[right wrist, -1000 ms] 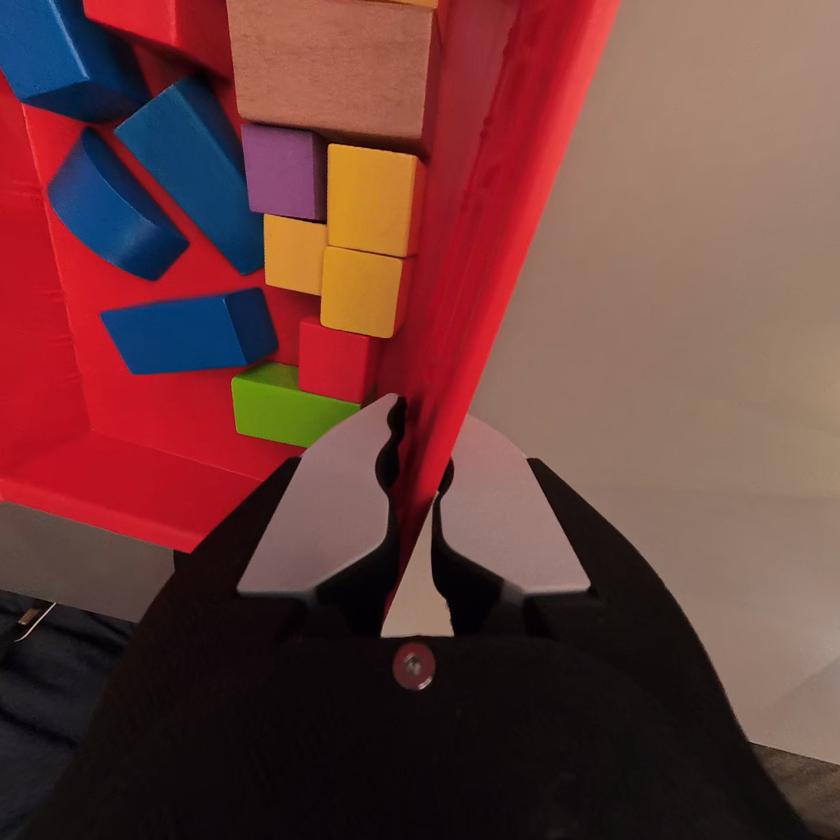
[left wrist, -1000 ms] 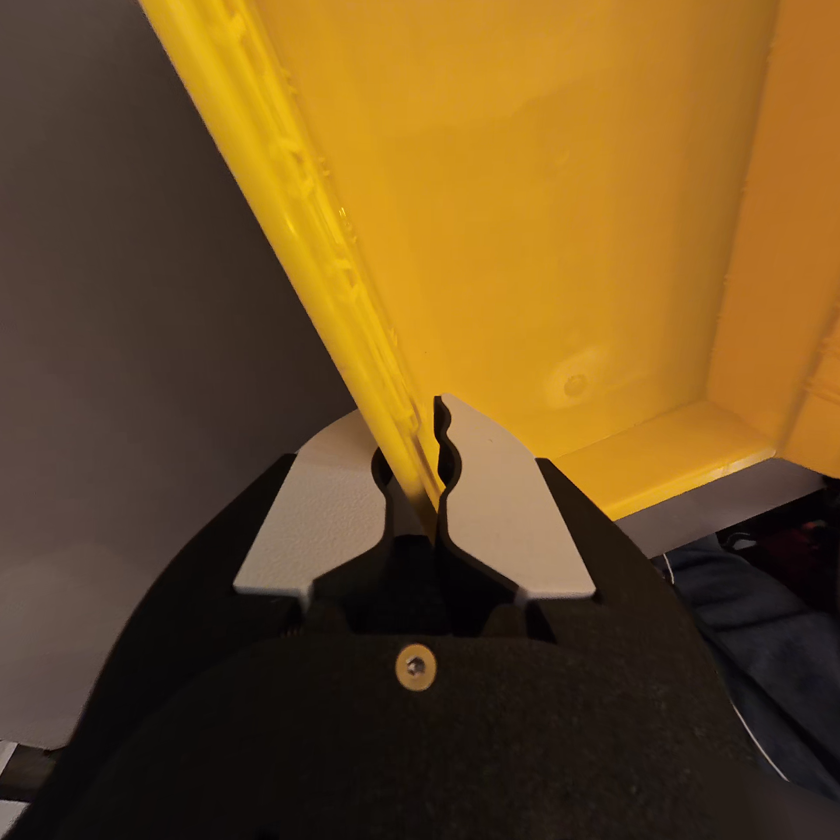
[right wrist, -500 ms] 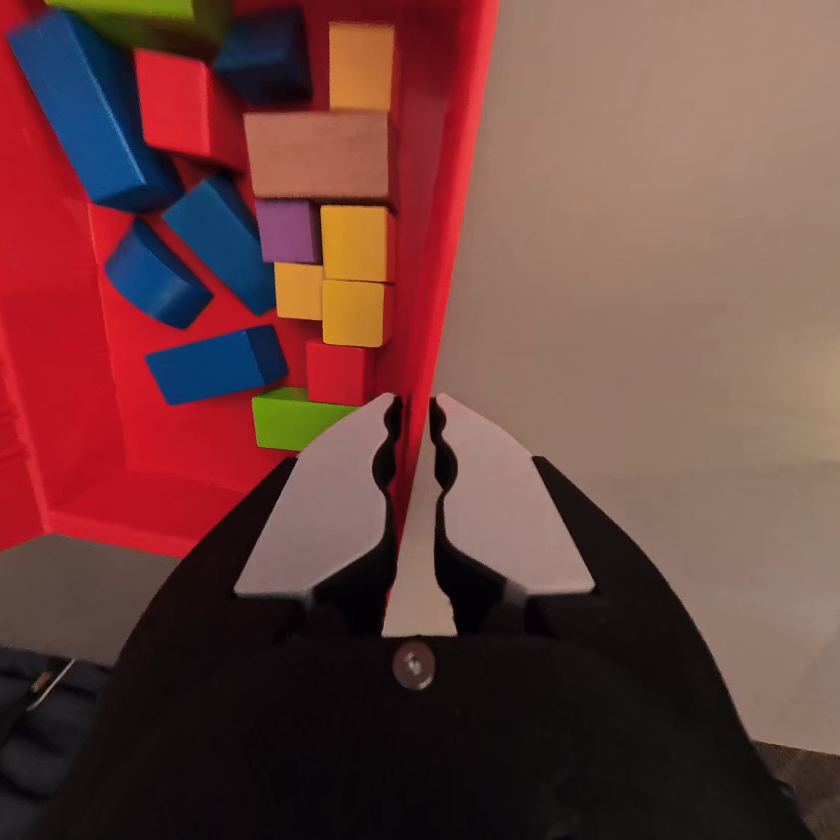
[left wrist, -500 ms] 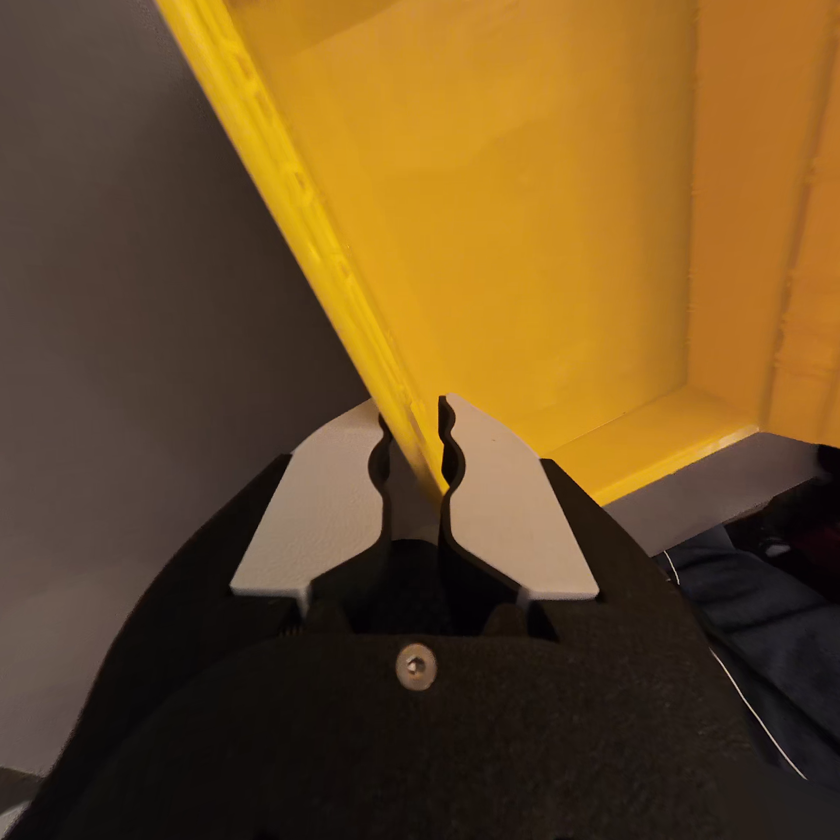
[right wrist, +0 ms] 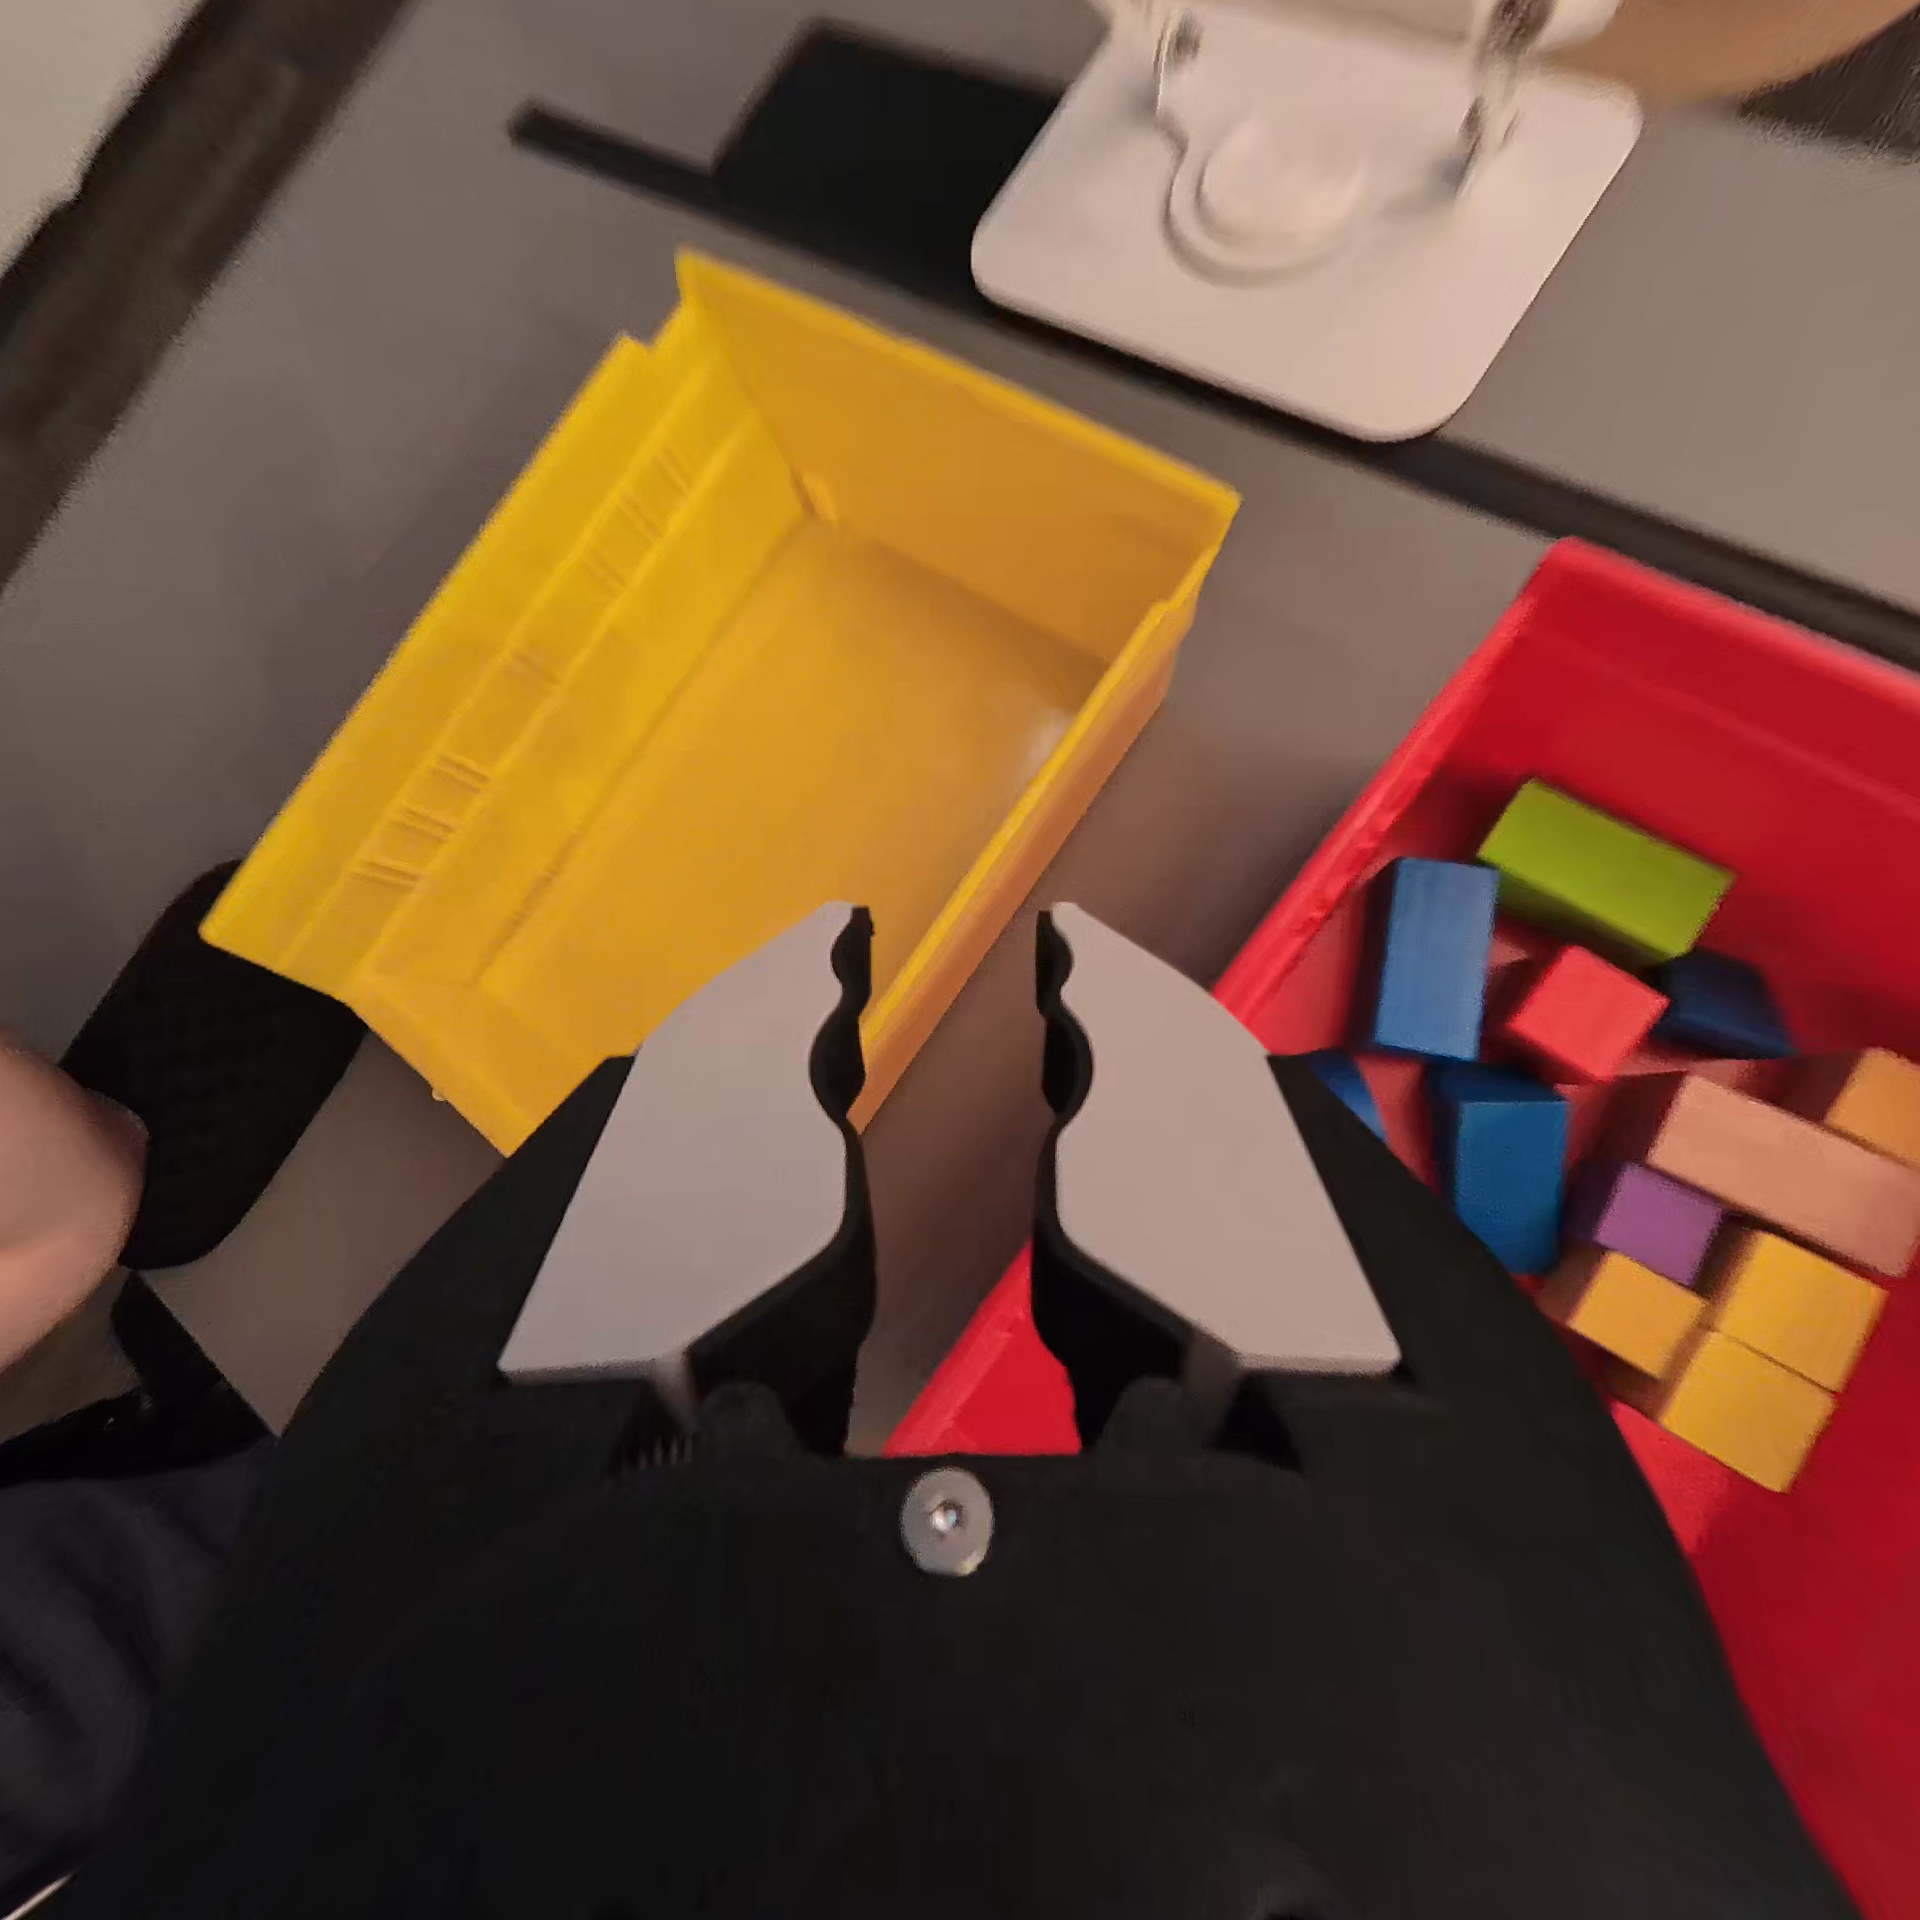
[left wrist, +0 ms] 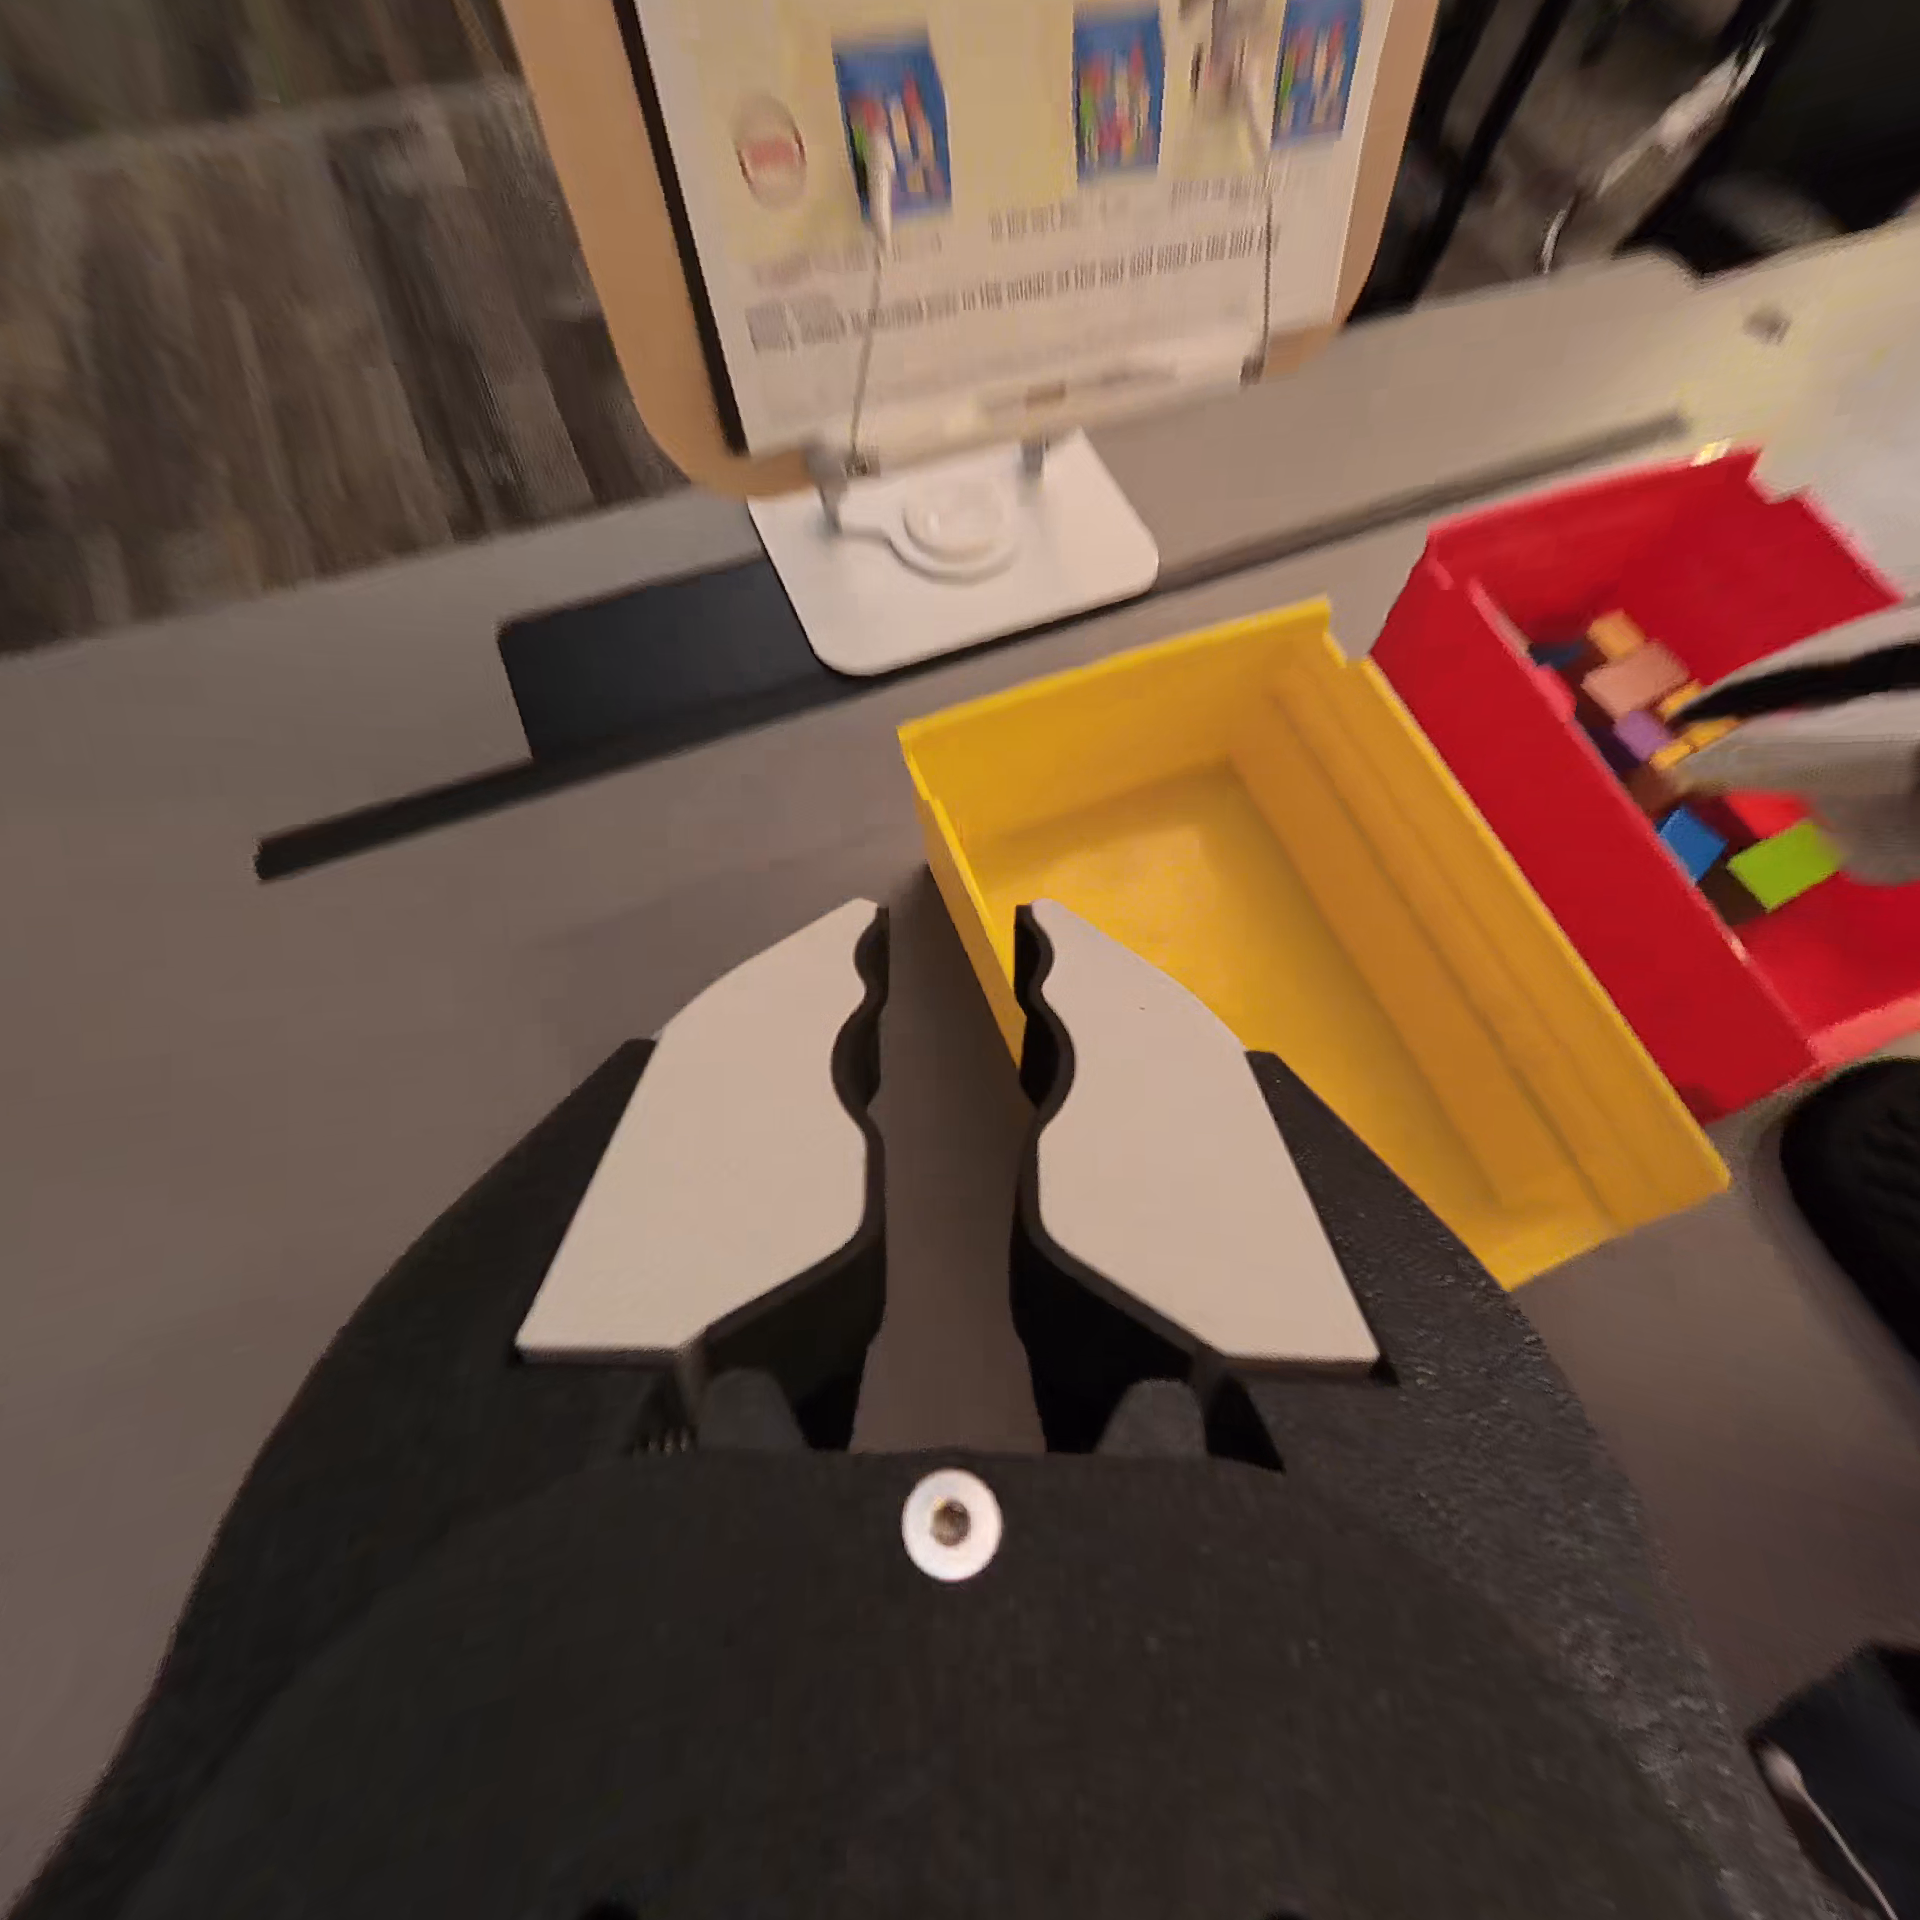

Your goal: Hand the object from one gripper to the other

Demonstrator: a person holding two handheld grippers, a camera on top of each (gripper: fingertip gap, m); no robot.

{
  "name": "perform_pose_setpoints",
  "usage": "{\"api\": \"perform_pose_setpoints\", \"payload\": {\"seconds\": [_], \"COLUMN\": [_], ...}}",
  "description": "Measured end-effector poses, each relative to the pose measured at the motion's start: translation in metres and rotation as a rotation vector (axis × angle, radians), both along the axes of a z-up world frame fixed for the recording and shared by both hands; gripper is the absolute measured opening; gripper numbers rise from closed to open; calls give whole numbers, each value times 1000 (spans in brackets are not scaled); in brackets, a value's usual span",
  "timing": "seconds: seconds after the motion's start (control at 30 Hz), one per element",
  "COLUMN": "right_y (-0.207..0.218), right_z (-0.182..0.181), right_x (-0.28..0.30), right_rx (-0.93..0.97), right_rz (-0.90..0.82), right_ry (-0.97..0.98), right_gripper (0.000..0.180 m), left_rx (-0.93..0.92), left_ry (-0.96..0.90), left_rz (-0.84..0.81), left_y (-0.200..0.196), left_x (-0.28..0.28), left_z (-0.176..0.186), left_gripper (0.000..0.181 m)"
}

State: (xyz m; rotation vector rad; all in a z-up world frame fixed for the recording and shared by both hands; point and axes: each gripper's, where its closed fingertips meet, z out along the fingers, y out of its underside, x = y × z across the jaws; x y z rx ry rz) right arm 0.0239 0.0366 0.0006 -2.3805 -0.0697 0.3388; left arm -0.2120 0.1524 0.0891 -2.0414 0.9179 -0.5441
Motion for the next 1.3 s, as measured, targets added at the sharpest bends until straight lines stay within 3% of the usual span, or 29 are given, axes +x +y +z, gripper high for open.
{"api": "perform_pose_setpoints", "payload": {"seconds": [0.2,0.43,0.63,0.87,0.93,1.3], "right_y": [8,12,13,20,23,20], "right_z": [-58,-101,-127,-131,-131,-114], "right_x": [-12,-31,-26,-26,-27,-22], "right_rx": [-270,-495,-652,-683,-681,-714], "right_rz": [-35,-56,-122,-163,-165,-103], "right_ry": [-103,4,-60,-48,-15,79], "right_gripper": [30,24,15,7,6,5], "left_rx": [-41,104,256,595,565,437], "left_ry": [-201,-259,-262,-385,-356,-248], "left_rz": [-78,-62,-16,-43,-69,-141], "left_y": [-21,-19,-6,-21,-26,-33], "left_x": [-4,-7,-9,-4,4,18], "left_z": [29,52,64,90,85,59], "left_gripper": [20,23,33,18,10,12]}}
